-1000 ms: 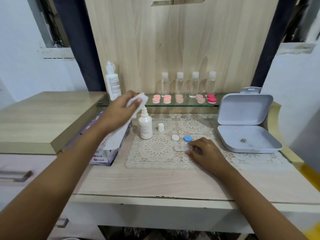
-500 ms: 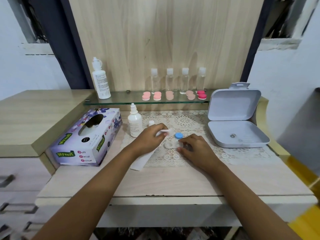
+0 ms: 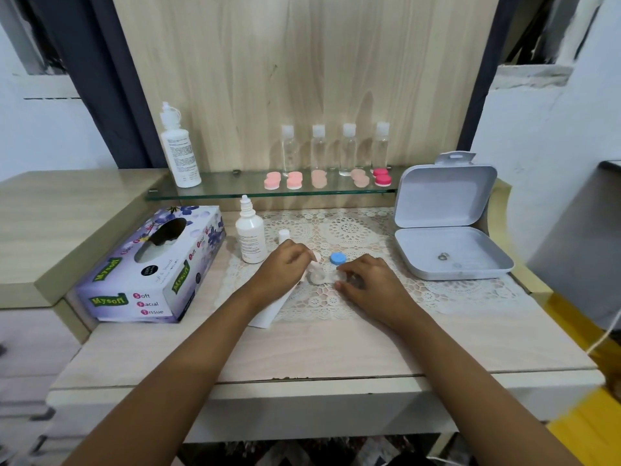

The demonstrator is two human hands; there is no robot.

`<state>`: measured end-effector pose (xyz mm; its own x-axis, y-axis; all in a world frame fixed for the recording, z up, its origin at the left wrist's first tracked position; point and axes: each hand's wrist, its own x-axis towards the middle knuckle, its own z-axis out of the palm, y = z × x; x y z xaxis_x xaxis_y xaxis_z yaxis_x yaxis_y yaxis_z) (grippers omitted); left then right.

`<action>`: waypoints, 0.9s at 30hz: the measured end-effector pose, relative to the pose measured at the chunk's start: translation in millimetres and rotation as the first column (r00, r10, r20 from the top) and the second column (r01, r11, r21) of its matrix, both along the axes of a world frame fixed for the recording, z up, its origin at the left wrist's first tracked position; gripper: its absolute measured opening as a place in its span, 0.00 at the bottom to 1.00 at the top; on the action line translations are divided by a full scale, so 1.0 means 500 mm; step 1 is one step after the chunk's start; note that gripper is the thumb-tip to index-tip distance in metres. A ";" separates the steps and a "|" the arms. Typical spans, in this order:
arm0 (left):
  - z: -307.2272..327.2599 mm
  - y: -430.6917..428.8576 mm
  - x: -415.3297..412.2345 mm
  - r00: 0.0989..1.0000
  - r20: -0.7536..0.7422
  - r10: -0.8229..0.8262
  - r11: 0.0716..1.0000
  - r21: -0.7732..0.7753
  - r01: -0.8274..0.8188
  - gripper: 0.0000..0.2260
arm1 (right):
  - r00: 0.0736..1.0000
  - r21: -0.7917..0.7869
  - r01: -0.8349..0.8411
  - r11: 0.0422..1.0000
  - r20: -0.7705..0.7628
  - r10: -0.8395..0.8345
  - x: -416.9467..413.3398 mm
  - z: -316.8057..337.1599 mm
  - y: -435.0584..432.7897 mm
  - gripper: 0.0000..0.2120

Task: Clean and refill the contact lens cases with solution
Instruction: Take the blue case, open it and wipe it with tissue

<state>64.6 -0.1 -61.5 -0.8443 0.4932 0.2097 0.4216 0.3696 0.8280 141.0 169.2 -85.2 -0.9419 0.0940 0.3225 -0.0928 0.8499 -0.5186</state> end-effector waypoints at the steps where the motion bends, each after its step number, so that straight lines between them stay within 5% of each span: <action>1: -0.003 -0.001 -0.002 1.000 -0.028 -0.001 1.000 -0.014 0.001 0.11 | 1.000 0.001 -0.001 1.000 -0.001 0.001 0.000 -0.001 0.000 0.15; 6: -0.009 -0.011 -0.008 0.990 -0.123 -0.069 0.995 -0.074 0.060 0.08 | 1.000 0.001 -0.001 1.000 0.000 0.001 -0.001 -0.002 0.000 0.15; 11: -0.013 -0.015 -0.011 0.999 -0.049 -0.024 1.000 -0.003 0.024 0.11 | 1.000 -0.003 0.002 1.000 -0.001 -0.002 -0.002 -0.002 0.000 0.15; 19: -0.018 -0.010 -0.007 0.988 -0.147 -0.049 0.999 -0.007 0.049 0.02 | 1.000 -0.003 0.007 1.000 0.003 -0.007 -0.002 -0.001 -0.001 0.14; 27: -0.013 -0.026 -0.006 0.917 -0.307 -0.256 0.937 -0.314 0.156 0.09 | 1.000 -0.007 0.006 1.000 -0.009 -0.006 -0.002 -0.002 -0.003 0.12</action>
